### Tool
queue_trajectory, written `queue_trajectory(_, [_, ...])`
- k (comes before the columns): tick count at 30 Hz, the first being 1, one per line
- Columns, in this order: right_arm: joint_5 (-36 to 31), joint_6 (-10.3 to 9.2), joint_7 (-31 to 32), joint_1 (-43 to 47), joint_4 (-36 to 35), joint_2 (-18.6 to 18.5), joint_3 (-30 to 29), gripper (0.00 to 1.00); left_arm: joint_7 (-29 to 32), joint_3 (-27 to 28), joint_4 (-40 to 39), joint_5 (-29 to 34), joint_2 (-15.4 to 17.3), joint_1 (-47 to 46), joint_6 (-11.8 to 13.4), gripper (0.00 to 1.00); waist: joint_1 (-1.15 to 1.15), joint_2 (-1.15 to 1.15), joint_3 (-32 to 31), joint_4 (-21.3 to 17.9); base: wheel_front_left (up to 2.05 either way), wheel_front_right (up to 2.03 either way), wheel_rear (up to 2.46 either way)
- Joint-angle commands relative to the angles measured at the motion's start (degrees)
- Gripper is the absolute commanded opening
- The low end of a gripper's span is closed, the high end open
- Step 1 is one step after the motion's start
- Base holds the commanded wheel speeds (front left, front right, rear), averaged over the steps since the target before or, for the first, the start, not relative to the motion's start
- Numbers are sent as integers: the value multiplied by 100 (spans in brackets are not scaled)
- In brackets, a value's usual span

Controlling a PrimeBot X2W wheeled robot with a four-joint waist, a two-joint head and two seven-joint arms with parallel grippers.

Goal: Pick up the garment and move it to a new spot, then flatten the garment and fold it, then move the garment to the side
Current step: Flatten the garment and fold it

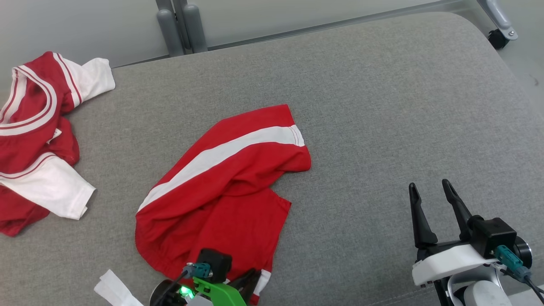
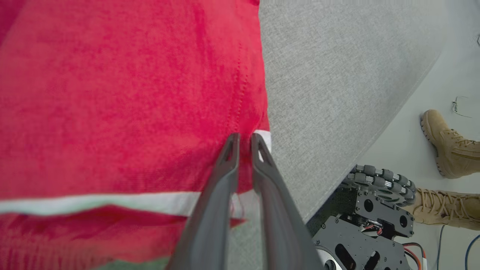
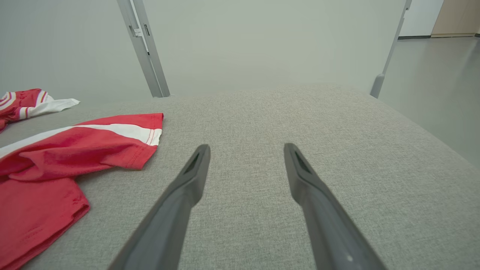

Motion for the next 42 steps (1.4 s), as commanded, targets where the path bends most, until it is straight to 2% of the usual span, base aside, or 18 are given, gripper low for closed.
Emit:
queue_trajectory(1, [-3, -2, -18, 16, 3, -4, -7, 100, -46, 40, 33, -84, -5, 9, -28, 13, 0, 0, -13, 16, 0, 0, 0])
queue_trajectory(2, [-4, -2, -18, 20, 1, -3, -8, 100, -61, 51, 50, -104, -6, 10, -36, 13, 0, 0, -14, 24, 0, 0, 0])
queue_trajectory(5, [-7, -2, -18, 10, 5, 0, -4, 100, -116, 100, 113, -109, -9, -7, -15, 0, 0, 0, -12, 50, 0, 0, 0])
queue_trajectory(8, [-7, -2, -18, -4, 20, 1, 15, 100, -246, 199, 69, -197, -72, -25, -22, 0, 0, 0, -24, 58, 0, 0, 0])
queue_trajectory(12, [-10, -2, -18, -28, 44, 3, 32, 100, -316, 345, -292, -469, -130, -167, -235, 0, 0, 0, -66, 31, 0, 0, 0])
queue_trajectory(19, [53, -2, -18, -182, 39, 7, 110, 100, 1, 484, -992, -674, -238, -798, -445, 0, 0, 0, -26, -298, 0, 0, 0])
queue_trajectory(24, [265, -2, -18, -302, 32, 7, 186, 100, 305, 403, -842, -689, -638, -1525, -528, 0, 0, 0, 195, -728, 0, 0, 0])
queue_trajectory(31, [665, -2, -18, -390, 82, 12, 206, 100, 456, 224, 12, -440, -1247, -2432, -571, 0, 0, 0, 551, -1392, 0, 0, 0])
queue_trajectory(32, [715, -2, -18, -377, 97, 11, 205, 100, 391, 229, 186, -424, -1327, -2488, -553, 27, 0, 0, 594, -1457, 0, 0, 0])
queue_trajectory(33, [758, -2, -18, -371, 105, 13, 205, 100, 322, 228, 313, -405, -1376, -2515, -554, 47, 0, 0, 633, -1508, 0, 0, 0])
queue_trajectory(34, [799, -2, -18, -355, 116, 12, 193, 100, 215, 229, 462, -420, -1447, -2510, -571, 100, 0, 0, 668, -1551, 0, 0, 0])
queue_trajectory(38, [871, -2, -18, -284, 147, 12, 130, 100, -144, 99, 815, -375, -1599, -2388, -635, 100, 0, 0, 709, -1568, 0, 0, 0])
queue_trajectory(42, [741, -2, -18, -260, 172, 12, 51, 100, -444, 38, 730, -359, -1622, -2300, -744, 100, 0, 0, 605, -1333, 0, 0, 0])
